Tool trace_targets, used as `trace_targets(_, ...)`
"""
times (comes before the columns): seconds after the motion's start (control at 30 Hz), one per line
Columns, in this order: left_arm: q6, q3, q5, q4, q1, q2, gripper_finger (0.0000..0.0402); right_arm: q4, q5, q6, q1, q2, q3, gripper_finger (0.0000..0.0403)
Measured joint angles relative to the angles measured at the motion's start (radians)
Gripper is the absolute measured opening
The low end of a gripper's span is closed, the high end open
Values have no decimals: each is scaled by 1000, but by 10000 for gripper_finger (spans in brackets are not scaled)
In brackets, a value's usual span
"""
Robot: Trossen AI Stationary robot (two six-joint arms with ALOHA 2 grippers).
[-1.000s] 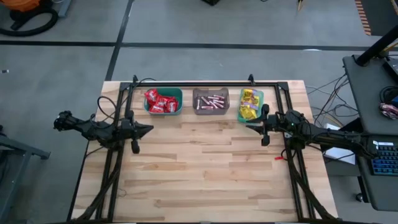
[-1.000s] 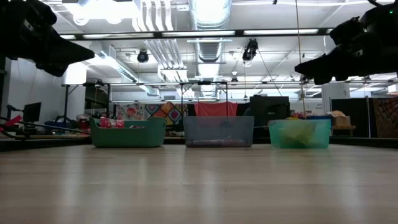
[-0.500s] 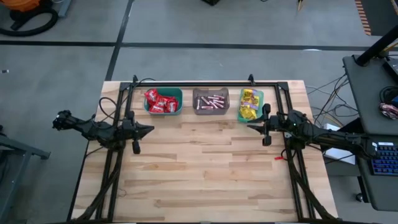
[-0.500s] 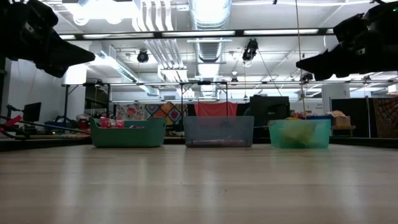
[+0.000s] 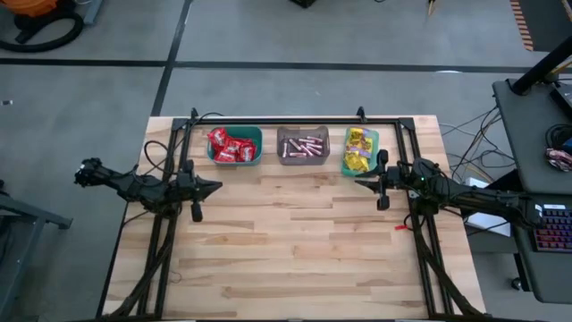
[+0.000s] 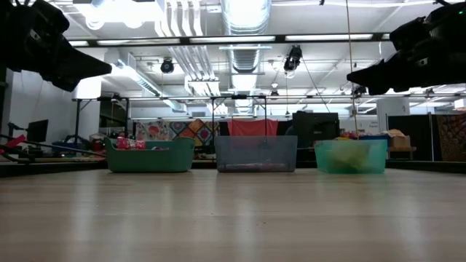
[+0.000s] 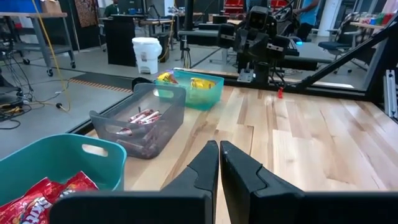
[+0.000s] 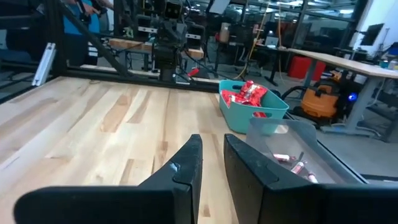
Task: Sort candy
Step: Return to Home Position
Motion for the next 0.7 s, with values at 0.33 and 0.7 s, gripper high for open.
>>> trace_targets(0.33, 0, 0, 0, 0, 0, 4, 0, -1, 79, -9, 0, 0, 0, 63)
trace_targets(0.7, 0, 0, 0, 0, 0, 4, 0, -21, 79, 25, 0, 1, 1, 64)
